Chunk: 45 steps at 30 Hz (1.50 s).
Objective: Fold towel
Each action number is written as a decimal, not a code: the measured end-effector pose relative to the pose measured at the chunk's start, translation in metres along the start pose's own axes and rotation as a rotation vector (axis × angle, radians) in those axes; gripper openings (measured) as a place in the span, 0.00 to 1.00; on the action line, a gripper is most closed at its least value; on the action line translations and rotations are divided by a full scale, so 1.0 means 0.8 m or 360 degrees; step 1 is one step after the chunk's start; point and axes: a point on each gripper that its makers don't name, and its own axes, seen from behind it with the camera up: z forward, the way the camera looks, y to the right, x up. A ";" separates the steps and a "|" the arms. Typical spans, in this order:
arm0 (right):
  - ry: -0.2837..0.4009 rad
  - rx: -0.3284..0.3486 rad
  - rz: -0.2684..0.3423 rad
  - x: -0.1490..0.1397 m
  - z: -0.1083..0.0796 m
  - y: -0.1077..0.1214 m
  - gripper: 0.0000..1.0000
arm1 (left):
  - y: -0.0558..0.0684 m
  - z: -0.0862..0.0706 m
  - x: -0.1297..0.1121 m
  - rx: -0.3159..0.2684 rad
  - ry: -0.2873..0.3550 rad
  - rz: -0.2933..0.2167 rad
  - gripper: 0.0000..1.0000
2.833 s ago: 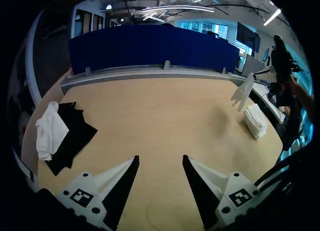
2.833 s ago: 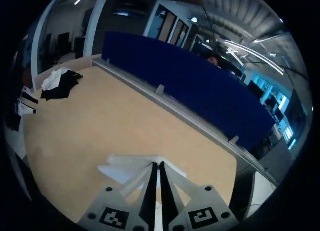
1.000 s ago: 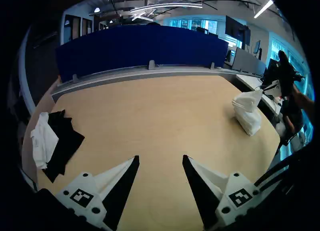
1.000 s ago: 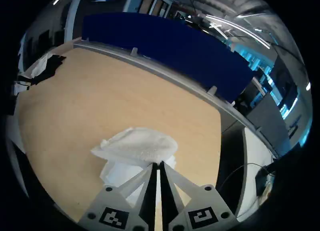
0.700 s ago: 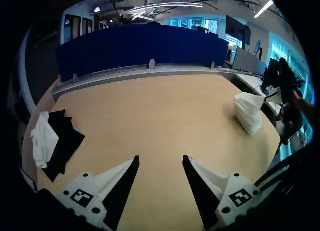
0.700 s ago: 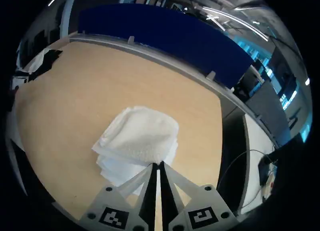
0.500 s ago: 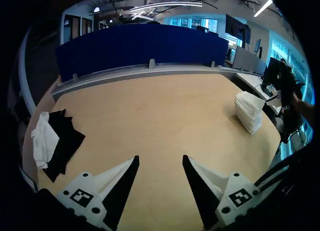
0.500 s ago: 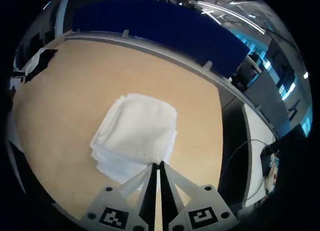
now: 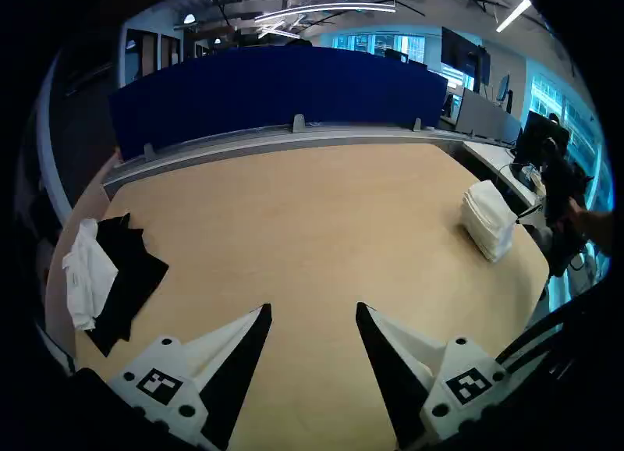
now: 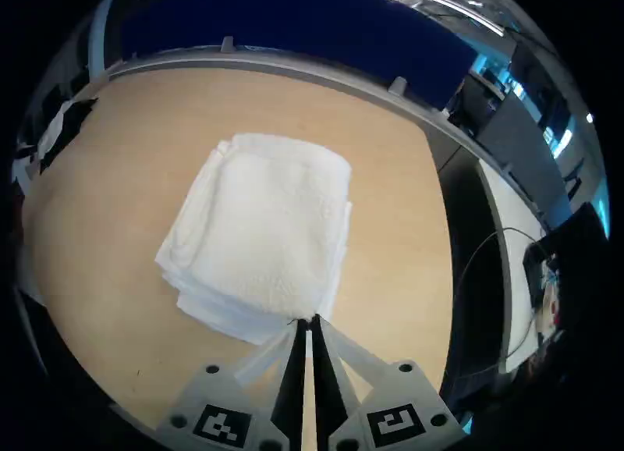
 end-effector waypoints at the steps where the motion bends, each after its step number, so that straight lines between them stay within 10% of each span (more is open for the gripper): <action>1: -0.0008 -0.0002 0.0009 -0.003 0.003 -0.001 0.05 | 0.000 0.000 0.000 0.0000 -0.0001 0.0001 0.79; 23: -0.0007 -0.0023 0.0084 -0.011 0.015 -0.012 0.07 | 0.006 0.002 -0.002 -0.0004 -0.0011 0.0010 0.79; 36: 0.0027 -0.0085 0.0062 -0.009 0.000 -0.002 0.25 | 0.009 0.003 0.002 -0.0013 -0.0006 0.0015 0.79; 45: 0.0079 -0.0087 0.0045 0.002 -0.008 -0.004 0.70 | 0.009 0.005 0.003 -0.0016 -0.0003 0.0010 0.79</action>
